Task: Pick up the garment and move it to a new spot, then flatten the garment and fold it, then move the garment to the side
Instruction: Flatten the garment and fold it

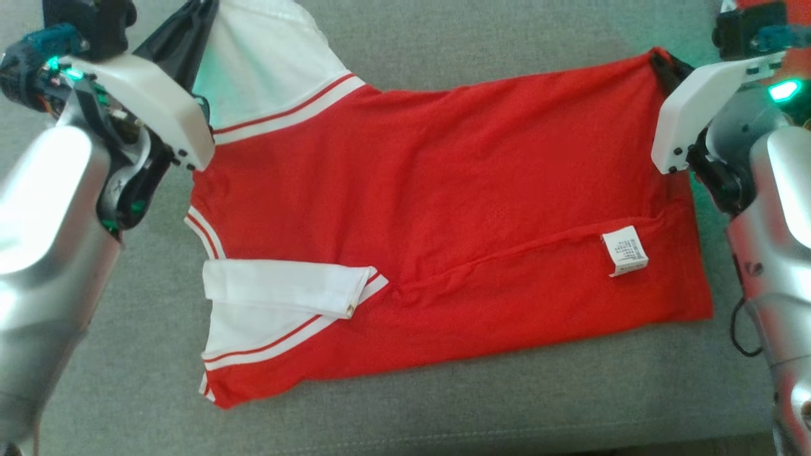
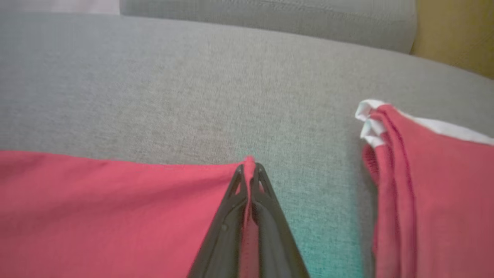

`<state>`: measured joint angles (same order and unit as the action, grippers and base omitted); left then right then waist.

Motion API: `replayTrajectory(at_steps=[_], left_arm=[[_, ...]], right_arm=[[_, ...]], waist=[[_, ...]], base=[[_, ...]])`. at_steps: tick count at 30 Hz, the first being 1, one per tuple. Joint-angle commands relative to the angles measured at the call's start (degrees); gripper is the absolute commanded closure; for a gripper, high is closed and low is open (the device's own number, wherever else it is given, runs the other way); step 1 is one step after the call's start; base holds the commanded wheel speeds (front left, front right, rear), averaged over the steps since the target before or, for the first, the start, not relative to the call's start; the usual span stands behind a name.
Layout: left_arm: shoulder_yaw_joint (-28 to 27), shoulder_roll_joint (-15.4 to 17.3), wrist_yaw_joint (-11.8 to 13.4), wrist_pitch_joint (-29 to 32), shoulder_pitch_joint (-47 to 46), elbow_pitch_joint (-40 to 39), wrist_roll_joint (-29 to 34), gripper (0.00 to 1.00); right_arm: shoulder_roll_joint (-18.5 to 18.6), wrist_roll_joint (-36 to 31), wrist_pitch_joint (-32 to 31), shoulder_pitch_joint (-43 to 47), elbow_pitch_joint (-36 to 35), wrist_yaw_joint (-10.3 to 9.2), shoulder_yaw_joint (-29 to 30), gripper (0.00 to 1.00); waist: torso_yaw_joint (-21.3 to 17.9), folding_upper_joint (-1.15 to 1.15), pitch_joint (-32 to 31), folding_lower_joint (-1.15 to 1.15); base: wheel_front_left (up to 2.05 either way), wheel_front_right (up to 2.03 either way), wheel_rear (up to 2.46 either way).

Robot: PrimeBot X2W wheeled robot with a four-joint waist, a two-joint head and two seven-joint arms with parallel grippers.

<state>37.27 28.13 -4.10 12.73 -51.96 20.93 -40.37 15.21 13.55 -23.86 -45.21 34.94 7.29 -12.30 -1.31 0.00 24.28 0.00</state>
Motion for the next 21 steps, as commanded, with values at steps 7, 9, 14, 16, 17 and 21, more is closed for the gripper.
replayTrajectory(at_steps=[7,9,14,16,17,21], left_arm=[[-2.3,2.8,0.0,-3.2,4.1,-4.5,-1.5,1.00],[-2.3,3.3,0.4,-4.1,7.0,-6.6,-2.0,1.00],[-2.0,5.0,2.5,-6.0,16.0,-13.8,-3.0,1.00],[-1.8,5.6,3.8,-6.7,20.0,-16.7,-3.5,1.00],[-1.6,5.8,4.5,-7.0,22.0,-18.1,-3.7,1.00],[-1.1,6.5,6.9,-8.1,29.2,-22.2,-4.8,1.00]], right_arm=[[0.3,0.8,7.2,2.7,-1.1,0.20,-0.7,1.00],[0.3,1.3,9.0,5.0,-1.3,0.20,-0.6,1.00],[0.8,2.8,11.7,12.3,-3.1,0.20,-0.3,1.00],[1.2,3.2,12.2,15.4,-4.2,0.20,0.2,1.00],[1.3,3.4,12.5,16.8,-4.8,0.20,0.7,1.00],[1.4,3.5,12.7,21.4,-7.1,0.20,3.0,1.00]], waist=[[0.6,0.00,-5.6,0.00],[0.9,0.00,-7.6,0.00],[1.9,0.00,-12.5,0.00],[2.4,0.00,-14.2,0.00],[2.7,0.00,-15.0,0.00],[3.4,0.00,-17.3,0.00]], base=[[0.00,0.00,0.00],[0.00,0.00,0.00],[0.00,0.00,0.00],[0.00,0.00,0.00],[0.00,0.00,0.00],[0.00,0.00,0.00]])
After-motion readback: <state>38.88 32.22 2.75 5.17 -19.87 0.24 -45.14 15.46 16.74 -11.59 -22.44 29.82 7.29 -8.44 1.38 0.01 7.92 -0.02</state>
